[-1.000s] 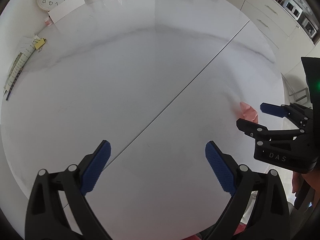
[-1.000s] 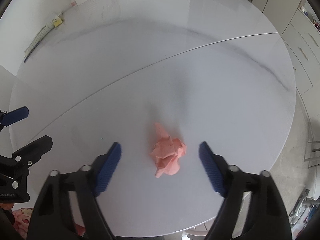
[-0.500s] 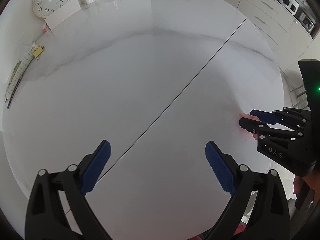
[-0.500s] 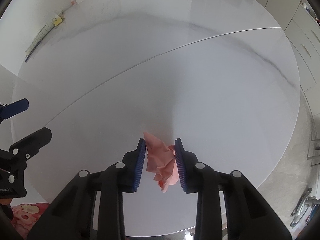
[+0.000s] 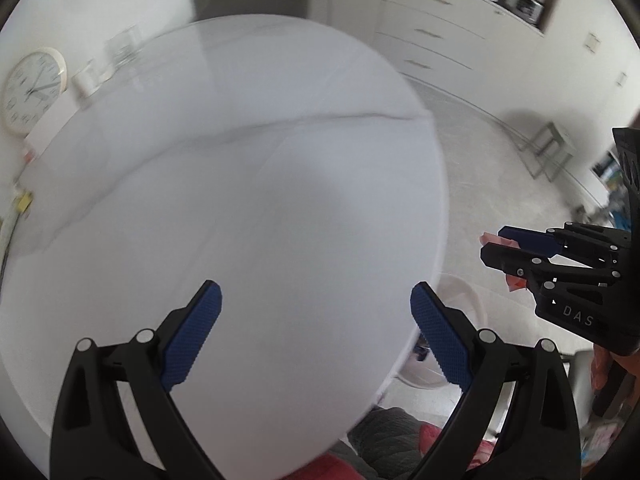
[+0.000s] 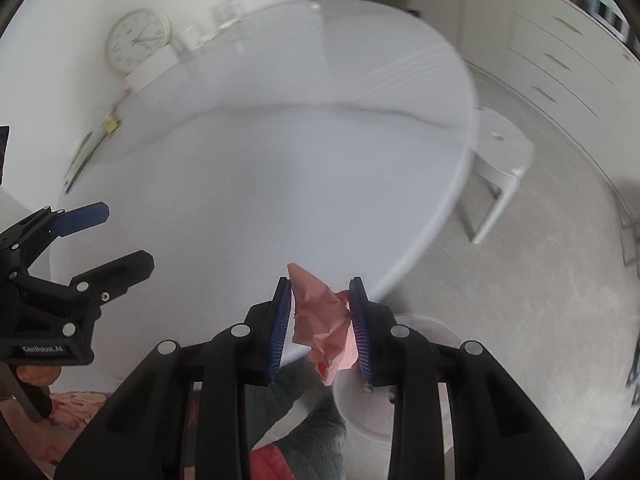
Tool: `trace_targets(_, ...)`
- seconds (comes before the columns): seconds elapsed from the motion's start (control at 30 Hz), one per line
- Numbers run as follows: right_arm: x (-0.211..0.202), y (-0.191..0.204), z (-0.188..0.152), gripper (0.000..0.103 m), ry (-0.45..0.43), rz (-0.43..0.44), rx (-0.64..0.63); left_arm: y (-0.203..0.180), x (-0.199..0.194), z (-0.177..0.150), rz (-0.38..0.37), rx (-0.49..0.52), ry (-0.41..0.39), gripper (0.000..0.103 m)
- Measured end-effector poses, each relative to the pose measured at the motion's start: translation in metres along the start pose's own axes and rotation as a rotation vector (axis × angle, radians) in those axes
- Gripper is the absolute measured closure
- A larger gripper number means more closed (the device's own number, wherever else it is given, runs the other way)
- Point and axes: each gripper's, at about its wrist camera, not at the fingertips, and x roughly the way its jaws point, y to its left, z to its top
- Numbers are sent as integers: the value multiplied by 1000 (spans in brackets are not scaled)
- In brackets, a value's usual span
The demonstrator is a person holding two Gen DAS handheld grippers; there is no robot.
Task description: Collect trash
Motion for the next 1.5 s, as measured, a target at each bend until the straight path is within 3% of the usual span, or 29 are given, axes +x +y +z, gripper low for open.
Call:
trace_targets(0.1,-15,-39,-31,73,-2,-50,73,-43,7,2,-61,93,11,12)
trace_targets(0.23,-21,-72,-62,73,10,-73,139,-95,22,-4,-79,195,34,12)
trace_targets(0.47,10,-105,-103,73,57,-41,171,-151,58,-16,-92,257,131,12)
trace_targets(0.67,76,-122,-115,73,143,-16,190,-159,90,-33,-68,250,209,12)
trace_targets(0.9,149,-131,-139,73,243,19,203,-159,100,-39,-39,230,237,12)
trace_targets(1.1,145,-129,-148,72,247,12,203,-158,97,-38,-29,226,220,12)
trace_targets(1.17,131,-131,-145,59,223,-13,197,-157,95,-37,-29,226,214,12)
trace_targets(1.23,120,-136,-139,25,194,-55,195,-157,91,-34,-27,224,201,12)
trace_targets(1.3,95,-139,-134,8,146,-111,210,-155,82,-31,-28,221,181,12)
trace_targets(1.33,82,-141,-131,3,116,-123,224,-153,78,-29,-22,221,170,12)
trace_targets(1.5,28,-142,-123,2,-2,-116,297,-145,56,-21,-5,227,115,12)
